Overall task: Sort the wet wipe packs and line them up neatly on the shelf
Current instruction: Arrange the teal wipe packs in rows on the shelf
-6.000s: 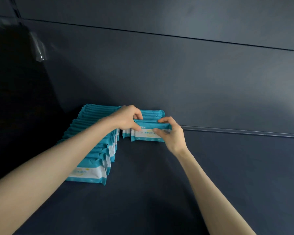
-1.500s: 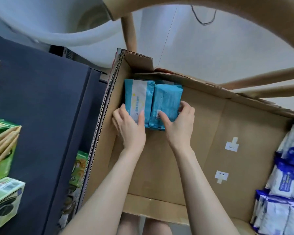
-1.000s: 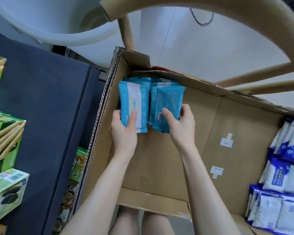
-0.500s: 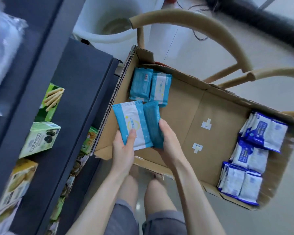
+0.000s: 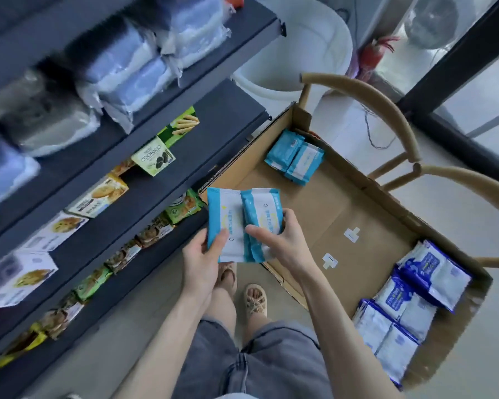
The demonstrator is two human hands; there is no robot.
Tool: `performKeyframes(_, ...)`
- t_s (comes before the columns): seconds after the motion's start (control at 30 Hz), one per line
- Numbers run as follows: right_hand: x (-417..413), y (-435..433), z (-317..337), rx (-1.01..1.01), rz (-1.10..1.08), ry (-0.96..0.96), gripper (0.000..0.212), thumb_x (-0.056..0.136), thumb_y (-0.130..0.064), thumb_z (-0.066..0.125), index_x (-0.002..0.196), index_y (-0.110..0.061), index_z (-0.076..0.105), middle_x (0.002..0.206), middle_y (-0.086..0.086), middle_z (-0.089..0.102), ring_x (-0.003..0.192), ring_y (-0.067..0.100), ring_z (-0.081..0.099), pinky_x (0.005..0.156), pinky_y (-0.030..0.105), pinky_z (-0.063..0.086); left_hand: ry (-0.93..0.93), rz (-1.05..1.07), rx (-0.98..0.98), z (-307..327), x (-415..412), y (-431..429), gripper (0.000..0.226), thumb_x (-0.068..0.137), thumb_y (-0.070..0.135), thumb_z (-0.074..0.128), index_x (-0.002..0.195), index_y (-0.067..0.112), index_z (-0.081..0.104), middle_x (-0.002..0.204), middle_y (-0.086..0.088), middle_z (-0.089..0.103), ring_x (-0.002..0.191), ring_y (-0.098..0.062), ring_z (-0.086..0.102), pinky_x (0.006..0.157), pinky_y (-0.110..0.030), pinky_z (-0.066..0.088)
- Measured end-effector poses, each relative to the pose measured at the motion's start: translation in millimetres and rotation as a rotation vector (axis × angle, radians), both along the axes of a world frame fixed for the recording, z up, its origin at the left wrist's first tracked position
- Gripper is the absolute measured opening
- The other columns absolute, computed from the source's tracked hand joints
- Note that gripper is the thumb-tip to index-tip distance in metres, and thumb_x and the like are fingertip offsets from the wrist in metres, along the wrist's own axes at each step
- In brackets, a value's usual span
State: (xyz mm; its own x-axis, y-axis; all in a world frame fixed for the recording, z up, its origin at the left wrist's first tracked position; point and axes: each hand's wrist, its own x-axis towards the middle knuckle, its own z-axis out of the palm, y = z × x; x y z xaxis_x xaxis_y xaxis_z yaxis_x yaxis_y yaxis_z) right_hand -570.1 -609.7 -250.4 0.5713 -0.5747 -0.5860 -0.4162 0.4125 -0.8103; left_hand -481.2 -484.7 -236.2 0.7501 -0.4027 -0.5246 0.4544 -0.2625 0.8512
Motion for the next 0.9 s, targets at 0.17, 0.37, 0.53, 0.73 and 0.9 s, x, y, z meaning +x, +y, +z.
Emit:
performKeyframes(0.17,44.7,25.4,51.8,-0.166,0.148,-0.119,0.033,0.089,-0.042,0.062,0.113,-0.023,0.049,0.103,-0.010,0.060,0.091,0.006,0.057,0.076,0.024,0.046,-0.053,0.141,-0.093,53.9,26.3,45.1,0.016,0.096,0.013,0.051,0.099,0.017,0.067,0.102,-0.006,0.071,0.101,-0.024,0.064,0.094,-0.054,0.048)
performKeyframes(0.37,124.2,56.4,129.2,-0.199,0.352,-0.380,0.026,0.096,-0.004,0.048,0.120,-0.011,0.051,0.102,0.000,0.063,0.081,0.003,0.061,0.065,0.016,0.048,-0.350,0.274,-0.157,113.3,82.7,106.9,0.017,0.091,0.007,0.059,0.093,0.023,0.063,0.093,0.009,0.071,0.091,-0.012,0.062,0.090,-0.044,0.046)
performKeyframes(0.53,194.7,106.4,175.1,-0.322,0.532,-0.557,0.029,0.093,0.001,0.054,0.121,-0.007,0.052,0.110,0.005,0.065,0.093,0.007,0.064,0.075,0.020,0.051,-0.633,0.436,-0.118,162.8,136.0,178.7,0.016,0.088,0.011,0.064,0.090,0.026,0.061,0.083,0.018,0.070,0.079,0.001,0.062,0.075,-0.016,0.049)
performKeyframes(0.73,279.3,199.8,214.6,-0.408,0.517,-0.648,0.025,0.083,-0.004,0.070,0.103,-0.012,0.057,0.100,0.007,0.071,0.083,0.011,0.068,0.066,0.020,0.052,-0.810,0.525,-0.033,209.4,212.6,287.7,0.017,0.082,0.009,0.070,0.081,0.025,0.066,0.073,0.014,0.068,0.069,-0.002,0.059,0.063,-0.021,0.050)
performKeyframes(0.9,336.5,264.2,229.2,-0.440,0.513,-0.681,0.025,0.084,-0.005,0.069,0.106,-0.004,0.059,0.101,0.004,0.071,0.084,0.012,0.068,0.063,0.018,0.051,-0.886,0.460,0.074,234.1,276.6,363.3,0.015,0.081,0.006,0.071,0.086,0.020,0.067,0.085,0.011,0.068,0.072,0.007,0.062,0.062,-0.010,0.047)
